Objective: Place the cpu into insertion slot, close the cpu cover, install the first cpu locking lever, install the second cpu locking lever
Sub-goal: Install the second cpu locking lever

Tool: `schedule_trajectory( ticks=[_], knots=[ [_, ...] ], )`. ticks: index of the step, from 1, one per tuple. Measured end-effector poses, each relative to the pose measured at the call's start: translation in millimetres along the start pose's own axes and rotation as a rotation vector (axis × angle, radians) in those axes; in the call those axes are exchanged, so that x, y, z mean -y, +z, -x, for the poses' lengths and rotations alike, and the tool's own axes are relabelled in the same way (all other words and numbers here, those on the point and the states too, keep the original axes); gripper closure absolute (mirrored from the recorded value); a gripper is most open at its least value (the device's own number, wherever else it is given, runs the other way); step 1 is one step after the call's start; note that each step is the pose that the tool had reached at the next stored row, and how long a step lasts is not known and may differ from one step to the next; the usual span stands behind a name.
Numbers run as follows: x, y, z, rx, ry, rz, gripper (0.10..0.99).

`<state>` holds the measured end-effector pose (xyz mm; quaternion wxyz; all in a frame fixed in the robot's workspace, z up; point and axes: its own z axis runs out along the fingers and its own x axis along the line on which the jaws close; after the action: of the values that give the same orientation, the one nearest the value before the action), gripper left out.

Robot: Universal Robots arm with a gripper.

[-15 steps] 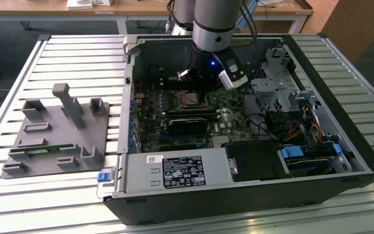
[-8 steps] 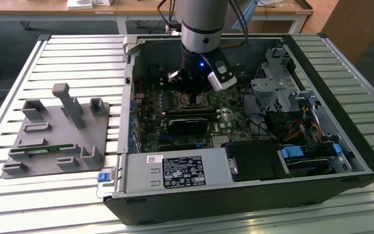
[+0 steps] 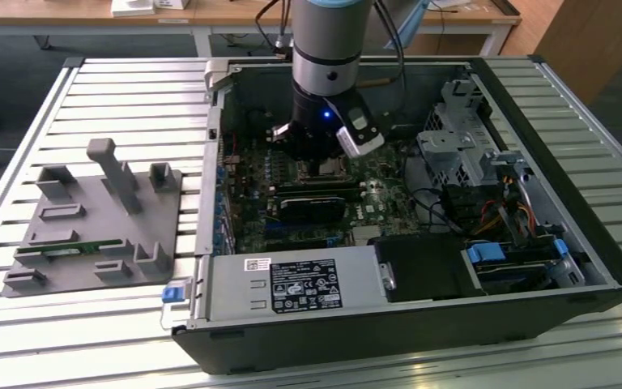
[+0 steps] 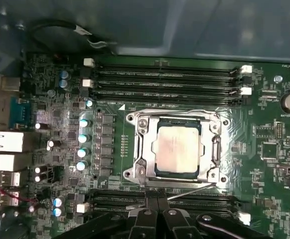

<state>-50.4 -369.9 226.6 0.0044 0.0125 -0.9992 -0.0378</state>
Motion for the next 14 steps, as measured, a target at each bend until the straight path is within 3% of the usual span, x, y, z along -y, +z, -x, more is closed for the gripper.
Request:
schedule_trajectory(
  ticks=[2, 5, 7, 14],
  knots=[
    [1.2, 0.1, -0.5, 0.0008, 0.000, 0.030, 0.980],
    [4.6, -0.1, -2.0, 0.0014, 0.000, 0.059, 0.980],
    [7.5, -0.2, -3.9, 0.0017, 0.000, 0.066, 0.980],
    [15.3, 2.7, -7.5, 0.0018, 0.000, 0.067, 0.980]
  ],
)
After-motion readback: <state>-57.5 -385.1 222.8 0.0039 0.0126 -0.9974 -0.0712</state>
